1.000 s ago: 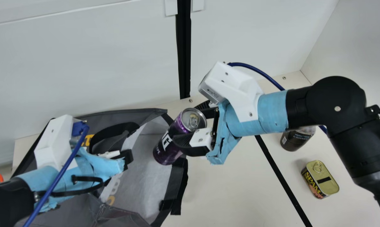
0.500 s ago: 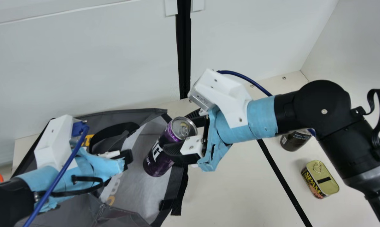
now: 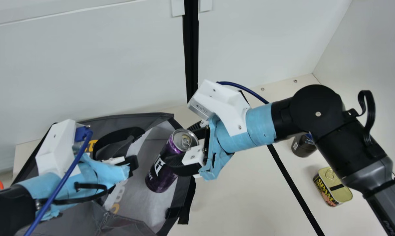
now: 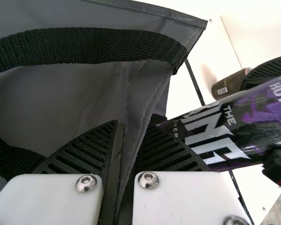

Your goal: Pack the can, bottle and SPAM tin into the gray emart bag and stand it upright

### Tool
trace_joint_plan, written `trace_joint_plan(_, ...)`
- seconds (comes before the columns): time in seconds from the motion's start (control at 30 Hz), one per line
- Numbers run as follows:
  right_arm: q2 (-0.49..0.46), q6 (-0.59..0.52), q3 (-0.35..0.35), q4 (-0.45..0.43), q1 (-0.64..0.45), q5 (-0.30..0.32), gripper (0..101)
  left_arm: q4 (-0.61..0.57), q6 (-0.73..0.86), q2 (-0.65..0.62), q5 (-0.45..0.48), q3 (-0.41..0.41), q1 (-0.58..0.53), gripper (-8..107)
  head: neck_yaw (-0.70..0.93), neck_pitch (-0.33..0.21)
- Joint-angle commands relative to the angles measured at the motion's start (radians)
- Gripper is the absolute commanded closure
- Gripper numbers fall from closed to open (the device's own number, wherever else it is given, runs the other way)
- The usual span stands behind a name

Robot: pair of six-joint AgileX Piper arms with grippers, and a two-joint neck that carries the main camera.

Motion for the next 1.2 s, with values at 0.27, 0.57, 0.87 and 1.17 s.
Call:
trace_joint_plan(0.27,0.037,-0.005,0.010,0.015,0.008,0.002,101,0.000,0.000,0.000,0.000,0.000,0.000,107,-0.002,-0.023)
trace_joint_plan(0.57,0.067,-0.009,0.015,0.020,0.010,0.002,101,0.000,0.000,0.000,0.000,0.000,0.000,107,-0.002,-0.023)
trace_joint_plan(0.87,0.094,-0.006,0.013,0.028,0.015,0.002,101,0.000,0.000,0.000,0.000,0.000,0.000,107,-0.002,-0.023)
trace_joint_plan(1.17,0.129,0.008,0.001,0.041,0.033,0.002,101,0.000,0.000,0.000,0.000,0.000,0.000,107,-0.002,-0.023)
